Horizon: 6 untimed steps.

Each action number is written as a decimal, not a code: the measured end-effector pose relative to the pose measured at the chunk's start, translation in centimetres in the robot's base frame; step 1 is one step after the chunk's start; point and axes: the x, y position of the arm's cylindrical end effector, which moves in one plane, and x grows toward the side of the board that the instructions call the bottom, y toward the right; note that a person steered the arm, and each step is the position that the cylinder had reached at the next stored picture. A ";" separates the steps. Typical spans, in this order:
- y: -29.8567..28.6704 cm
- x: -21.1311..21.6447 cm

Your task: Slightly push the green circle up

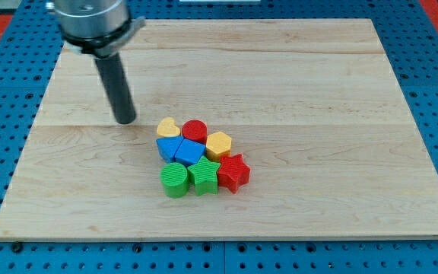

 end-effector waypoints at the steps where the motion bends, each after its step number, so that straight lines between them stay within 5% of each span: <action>1: -1.5 3.3; 3: 4.7 12.8; 6: 8.6 14.6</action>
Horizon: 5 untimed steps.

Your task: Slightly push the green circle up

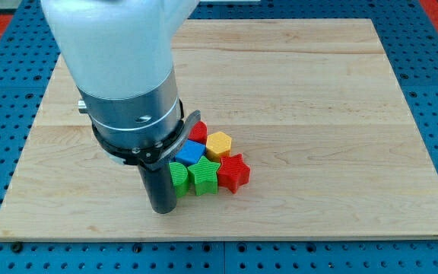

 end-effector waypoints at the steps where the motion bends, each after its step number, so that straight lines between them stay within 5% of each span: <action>1: -0.1 0.0; 5: -0.1 -1.0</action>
